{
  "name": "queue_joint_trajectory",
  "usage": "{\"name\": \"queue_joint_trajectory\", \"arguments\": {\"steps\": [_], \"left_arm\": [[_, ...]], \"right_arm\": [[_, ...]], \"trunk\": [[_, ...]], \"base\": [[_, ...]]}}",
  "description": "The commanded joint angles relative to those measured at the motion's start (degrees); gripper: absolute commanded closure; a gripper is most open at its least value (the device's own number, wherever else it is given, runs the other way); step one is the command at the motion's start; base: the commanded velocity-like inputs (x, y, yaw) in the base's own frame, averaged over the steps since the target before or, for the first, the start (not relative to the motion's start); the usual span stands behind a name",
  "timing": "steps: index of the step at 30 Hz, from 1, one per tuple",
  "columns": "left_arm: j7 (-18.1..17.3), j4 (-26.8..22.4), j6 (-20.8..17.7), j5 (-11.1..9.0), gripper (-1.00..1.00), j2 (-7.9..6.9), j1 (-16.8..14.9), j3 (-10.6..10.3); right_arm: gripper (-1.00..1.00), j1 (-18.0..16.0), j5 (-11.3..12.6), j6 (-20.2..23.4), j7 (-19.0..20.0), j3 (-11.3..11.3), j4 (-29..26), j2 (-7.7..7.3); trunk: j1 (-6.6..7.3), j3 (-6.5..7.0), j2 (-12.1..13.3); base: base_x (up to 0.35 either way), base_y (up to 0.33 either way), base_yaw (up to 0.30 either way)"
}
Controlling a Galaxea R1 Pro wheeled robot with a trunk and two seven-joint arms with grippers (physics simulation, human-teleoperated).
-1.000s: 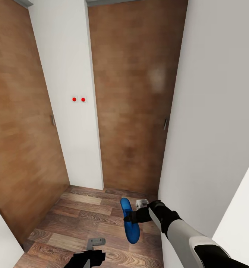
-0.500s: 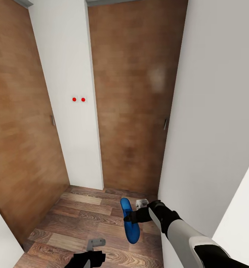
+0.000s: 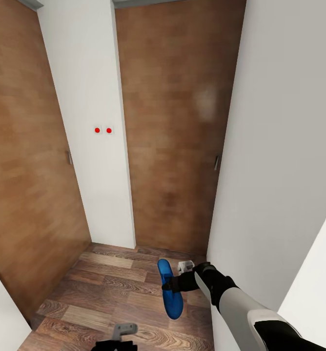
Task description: In the bedroom, move the book from the bed onto either nightstand, and place the two sandals side by side next to the bed.
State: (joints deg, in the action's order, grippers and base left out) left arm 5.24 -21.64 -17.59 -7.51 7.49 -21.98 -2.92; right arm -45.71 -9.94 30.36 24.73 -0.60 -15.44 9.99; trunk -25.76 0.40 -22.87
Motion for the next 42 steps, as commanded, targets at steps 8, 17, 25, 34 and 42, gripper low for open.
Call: {"name": "queue_joint_trajectory", "arguments": {"steps": [8,17,25,34,42], "left_arm": [[2.07,-0.13,0.06,-1.25,-1.0,-0.15,0.01,-0.33],[2.31,-0.42,2.48,-1.24,-1.0,-0.31,0.06,-0.37],[2.49,-0.59,2.97,-1.2,-1.0,-0.33,0.07,-0.41],[2.57,-0.67,3.19,-1.13,-1.0,-0.29,0.09,-0.48],[2.47,-0.68,3.42,-1.11,-1.0,-0.3,0.09,-0.58]], "right_arm": [[1.0,0.01,-0.52,0.23,0.32,-0.06,-0.11,0.01],[1.0,0.01,-0.51,0.23,0.32,-0.07,-0.11,0.01],[1.0,0.01,-0.52,0.23,0.35,-0.06,-0.11,0.01],[1.0,0.01,-0.52,0.22,0.41,-0.03,-0.11,0.01],[1.0,0.01,-0.52,0.15,0.41,-0.03,-0.14,0.01]], "trunk": [[-0.02,-0.03,-0.04],[-0.02,-0.03,-0.04],[-0.02,-0.03,-0.04],[-0.9,-0.74,-1.65],[-2.66,-2.18,-4.86]], "base": [[0.0,0.0,0.0],[0.0,0.0,0.0],[0.0,0.0,0.0],[0.0,0.0,0.0],[0.0,0.0,0.0]]}}
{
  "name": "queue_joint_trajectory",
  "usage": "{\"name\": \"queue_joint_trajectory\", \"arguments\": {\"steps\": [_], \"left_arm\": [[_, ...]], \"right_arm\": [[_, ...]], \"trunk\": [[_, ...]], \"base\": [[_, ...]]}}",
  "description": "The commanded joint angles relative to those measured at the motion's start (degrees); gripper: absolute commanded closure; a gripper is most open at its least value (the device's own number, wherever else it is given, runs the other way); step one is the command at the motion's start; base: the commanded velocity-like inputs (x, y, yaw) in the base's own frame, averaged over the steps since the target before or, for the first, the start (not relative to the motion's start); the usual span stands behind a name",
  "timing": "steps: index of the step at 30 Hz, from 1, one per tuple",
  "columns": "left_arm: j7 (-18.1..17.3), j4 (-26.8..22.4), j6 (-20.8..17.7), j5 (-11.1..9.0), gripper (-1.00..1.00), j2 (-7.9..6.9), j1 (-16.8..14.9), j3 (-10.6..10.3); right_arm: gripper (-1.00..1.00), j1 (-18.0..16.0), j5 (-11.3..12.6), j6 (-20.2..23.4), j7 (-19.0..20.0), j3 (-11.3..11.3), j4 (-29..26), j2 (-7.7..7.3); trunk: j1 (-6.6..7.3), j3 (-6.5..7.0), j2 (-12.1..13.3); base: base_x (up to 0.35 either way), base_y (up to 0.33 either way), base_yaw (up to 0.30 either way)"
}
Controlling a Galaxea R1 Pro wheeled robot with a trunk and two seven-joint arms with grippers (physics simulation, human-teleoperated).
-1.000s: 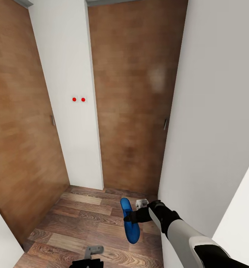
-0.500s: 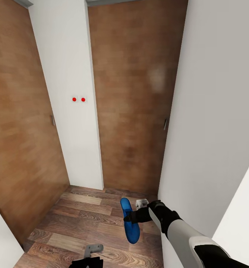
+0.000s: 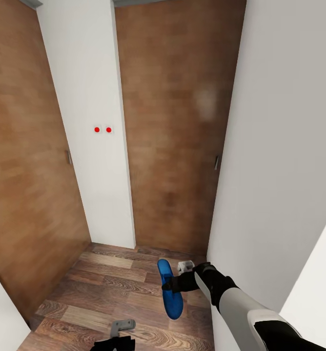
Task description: In the bedroom, move the book from the bed onto either nightstand, and place the two sandals side by side next to the bed.
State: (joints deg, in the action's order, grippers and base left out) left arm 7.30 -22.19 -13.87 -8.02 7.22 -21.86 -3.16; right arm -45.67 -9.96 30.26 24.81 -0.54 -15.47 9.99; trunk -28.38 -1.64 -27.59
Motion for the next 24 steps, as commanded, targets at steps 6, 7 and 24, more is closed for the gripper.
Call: {"name": "queue_joint_trajectory", "arguments": {"steps": [6,7,24], "left_arm": [[0.42,0.0,0.94,-0.59,-1.0,-0.09,-0.02,-0.33],[0.41,0.05,1.04,-0.59,-1.0,-0.09,-0.02,-0.31],[0.43,0.01,1.21,-0.59,-1.0,-0.16,-0.02,-0.27]], "right_arm": [[1.0,-0.03,-0.5,0.24,0.32,-0.09,-0.17,0.01],[1.0,-0.03,-0.5,0.24,0.32,-0.08,-0.17,0.01],[1.0,-0.03,-0.5,0.24,0.32,-0.08,-0.18,0.01]], "trunk": [[-1.35,-1.21,-2.55],[-1.57,-1.39,-2.95],[-5.31,-4.44,-9.76]], "base": [[0.0,0.0,0.0],[0.0,0.0,0.0],[0.0,0.0,0.0]]}}
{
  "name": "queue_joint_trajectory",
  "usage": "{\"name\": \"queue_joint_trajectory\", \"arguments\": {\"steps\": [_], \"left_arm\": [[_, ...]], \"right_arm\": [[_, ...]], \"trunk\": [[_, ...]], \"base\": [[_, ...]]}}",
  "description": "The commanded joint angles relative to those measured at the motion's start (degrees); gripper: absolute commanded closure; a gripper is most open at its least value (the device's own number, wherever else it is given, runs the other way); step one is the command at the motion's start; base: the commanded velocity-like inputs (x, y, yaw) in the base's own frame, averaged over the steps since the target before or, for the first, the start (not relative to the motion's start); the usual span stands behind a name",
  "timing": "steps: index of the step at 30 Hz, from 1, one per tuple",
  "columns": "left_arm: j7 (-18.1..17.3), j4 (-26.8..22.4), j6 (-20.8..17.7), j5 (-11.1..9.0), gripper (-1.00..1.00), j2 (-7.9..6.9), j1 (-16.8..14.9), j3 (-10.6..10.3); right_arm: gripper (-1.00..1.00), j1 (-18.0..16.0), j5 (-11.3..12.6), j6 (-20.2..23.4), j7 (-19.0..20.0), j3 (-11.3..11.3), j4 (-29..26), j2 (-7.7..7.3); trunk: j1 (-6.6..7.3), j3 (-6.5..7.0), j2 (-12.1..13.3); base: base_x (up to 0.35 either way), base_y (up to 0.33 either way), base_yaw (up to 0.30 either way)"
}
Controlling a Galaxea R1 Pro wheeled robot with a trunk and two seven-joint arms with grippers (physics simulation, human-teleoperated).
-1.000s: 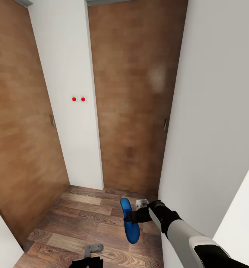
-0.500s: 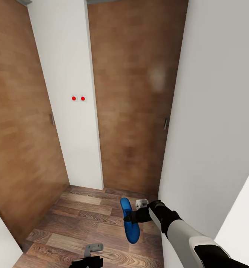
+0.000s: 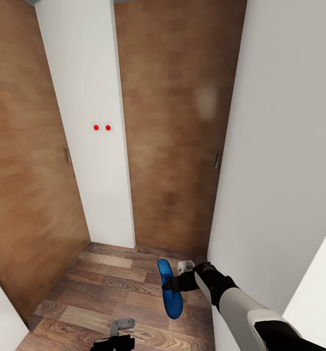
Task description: In the bedroom, move the book from the bed onto either nightstand, and place the two sandals side by side next to the bed.
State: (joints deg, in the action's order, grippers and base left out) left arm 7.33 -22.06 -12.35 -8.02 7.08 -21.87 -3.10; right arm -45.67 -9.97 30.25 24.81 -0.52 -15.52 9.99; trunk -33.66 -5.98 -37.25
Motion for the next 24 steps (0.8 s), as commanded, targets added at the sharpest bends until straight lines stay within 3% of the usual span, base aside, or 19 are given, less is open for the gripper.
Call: {"name": "queue_joint_trajectory", "arguments": {"steps": [1,24], "left_arm": [[0.4,-0.15,-0.31,-0.59,-1.0,-0.04,-0.02,-0.33],[0.51,0.08,-0.96,-0.55,-1.0,-0.15,-3.2,-0.25]], "right_arm": [[1.0,-0.03,-0.49,0.25,0.32,-0.09,-0.12,0.01],[1.0,-0.03,-0.49,0.25,0.32,-0.09,-0.12,0.01]], "trunk": [[-0.24,-0.29,-0.51],[-5.3,-4.42,-9.73]], "base": [[0.0,0.0,0.0],[0.0,0.0,0.0]]}}
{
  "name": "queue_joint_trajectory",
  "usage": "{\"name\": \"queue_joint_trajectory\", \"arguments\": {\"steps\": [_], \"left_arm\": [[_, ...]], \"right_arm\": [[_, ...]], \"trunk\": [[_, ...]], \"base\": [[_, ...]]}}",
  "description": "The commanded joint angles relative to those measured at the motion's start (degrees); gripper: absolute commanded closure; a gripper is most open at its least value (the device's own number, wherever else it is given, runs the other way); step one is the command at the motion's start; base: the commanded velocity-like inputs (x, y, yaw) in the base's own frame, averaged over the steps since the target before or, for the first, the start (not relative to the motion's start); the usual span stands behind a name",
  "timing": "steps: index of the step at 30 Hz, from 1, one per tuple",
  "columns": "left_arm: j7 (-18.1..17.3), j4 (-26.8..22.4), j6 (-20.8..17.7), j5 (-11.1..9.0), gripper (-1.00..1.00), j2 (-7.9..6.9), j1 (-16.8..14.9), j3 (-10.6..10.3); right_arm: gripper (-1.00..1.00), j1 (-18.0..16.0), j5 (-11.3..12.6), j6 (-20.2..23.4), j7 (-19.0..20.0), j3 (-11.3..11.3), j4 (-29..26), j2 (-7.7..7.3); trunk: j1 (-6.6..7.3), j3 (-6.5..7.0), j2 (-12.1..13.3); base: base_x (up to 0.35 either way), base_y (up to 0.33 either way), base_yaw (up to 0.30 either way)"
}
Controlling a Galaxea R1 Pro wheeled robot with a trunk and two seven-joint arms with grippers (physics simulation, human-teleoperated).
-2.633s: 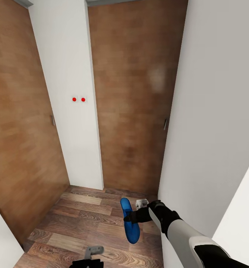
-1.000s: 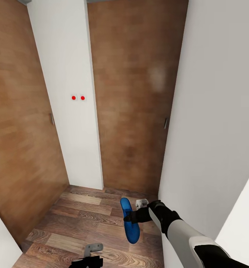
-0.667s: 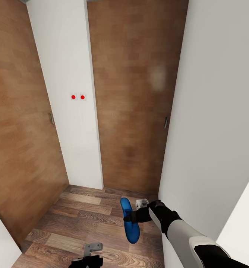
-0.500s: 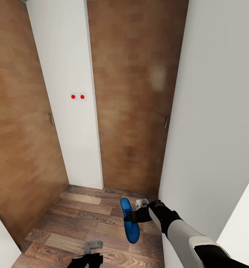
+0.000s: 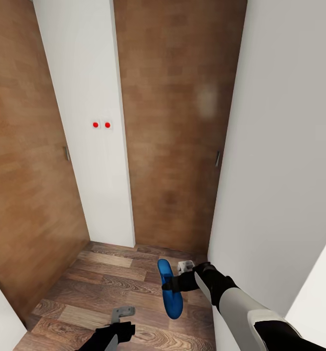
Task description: In the bedroom, move the book from the bed onto either nightstand, and place the two sandals side by side next to the bed.
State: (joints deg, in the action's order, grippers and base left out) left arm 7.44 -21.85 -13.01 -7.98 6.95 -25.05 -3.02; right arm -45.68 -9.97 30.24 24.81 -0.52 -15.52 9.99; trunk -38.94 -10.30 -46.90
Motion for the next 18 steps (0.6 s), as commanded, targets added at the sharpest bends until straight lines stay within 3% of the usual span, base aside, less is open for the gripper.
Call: {"name": "queue_joint_trajectory", "arguments": {"steps": [1,14,18], "left_arm": [[0.43,-0.06,-0.23,-0.58,-1.0,-0.02,-0.04,-0.29],[0.31,0.13,0.17,-0.55,-1.0,-0.01,-0.08,-0.23],[0.3,0.14,0.19,-0.55,-1.0,-0.01,-0.09,-0.23]], "right_arm": [[1.0,-0.03,-0.48,0.25,0.33,-0.1,-0.12,0.01],[1.0,-0.03,-0.43,0.25,0.67,-0.1,-0.1,0.01],[1.0,-0.03,-0.4,0.25,4.36,0.03,-0.07,0.01]], "trunk": [[-0.24,-0.27,-0.48],[-3.09,-2.61,-5.7],[-3.97,-3.33,-7.3]], "base": [[0.0,0.0,0.0],[0.0,0.0,0.0],[0.0,0.0,0.0]]}}
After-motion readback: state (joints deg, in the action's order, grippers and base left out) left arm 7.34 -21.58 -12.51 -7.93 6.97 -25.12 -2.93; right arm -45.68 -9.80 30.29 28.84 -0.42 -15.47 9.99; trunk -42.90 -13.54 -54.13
